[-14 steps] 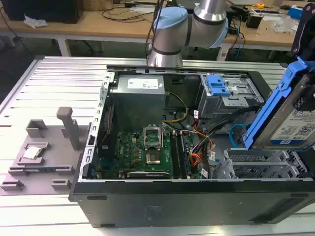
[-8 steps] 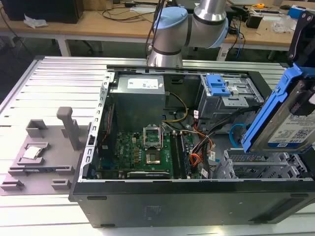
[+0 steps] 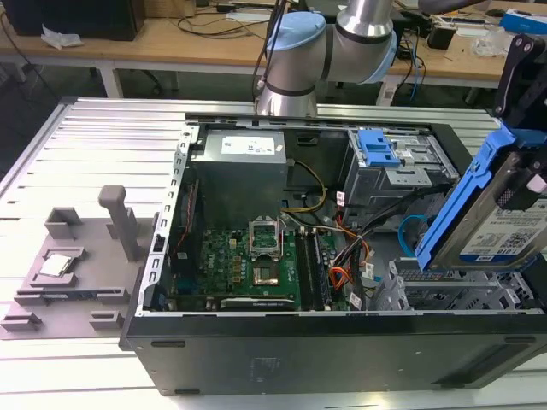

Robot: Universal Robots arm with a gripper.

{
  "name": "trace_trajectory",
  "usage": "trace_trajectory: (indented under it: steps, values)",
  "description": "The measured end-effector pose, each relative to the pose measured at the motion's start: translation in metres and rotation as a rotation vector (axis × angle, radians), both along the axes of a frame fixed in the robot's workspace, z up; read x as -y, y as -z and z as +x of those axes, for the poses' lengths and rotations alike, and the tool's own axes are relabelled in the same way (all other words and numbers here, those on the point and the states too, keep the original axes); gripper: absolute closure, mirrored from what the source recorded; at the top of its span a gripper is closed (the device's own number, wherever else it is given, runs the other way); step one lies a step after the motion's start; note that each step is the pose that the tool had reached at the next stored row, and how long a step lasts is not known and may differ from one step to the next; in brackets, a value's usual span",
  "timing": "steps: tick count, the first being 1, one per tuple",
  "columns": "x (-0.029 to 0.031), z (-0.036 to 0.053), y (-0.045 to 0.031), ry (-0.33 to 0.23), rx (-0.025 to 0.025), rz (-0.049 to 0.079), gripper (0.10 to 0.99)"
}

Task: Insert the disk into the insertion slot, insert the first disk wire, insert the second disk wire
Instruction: 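Insert the disk into the insertion slot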

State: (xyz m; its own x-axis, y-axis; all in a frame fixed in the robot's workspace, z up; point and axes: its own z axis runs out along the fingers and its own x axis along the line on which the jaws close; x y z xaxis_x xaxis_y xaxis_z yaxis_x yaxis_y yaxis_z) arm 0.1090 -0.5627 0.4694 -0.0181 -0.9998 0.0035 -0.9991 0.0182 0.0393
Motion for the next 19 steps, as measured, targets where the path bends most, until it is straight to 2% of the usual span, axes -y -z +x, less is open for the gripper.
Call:
trace_trajectory:
  steps: [16,19]
  values:
    - [-0.0001,0.0,0.0101,0.0,0.0,0.0,0.722]
    - [-0.004,-0.0017,0.0127,0.0,0.0,0.0,0.722]
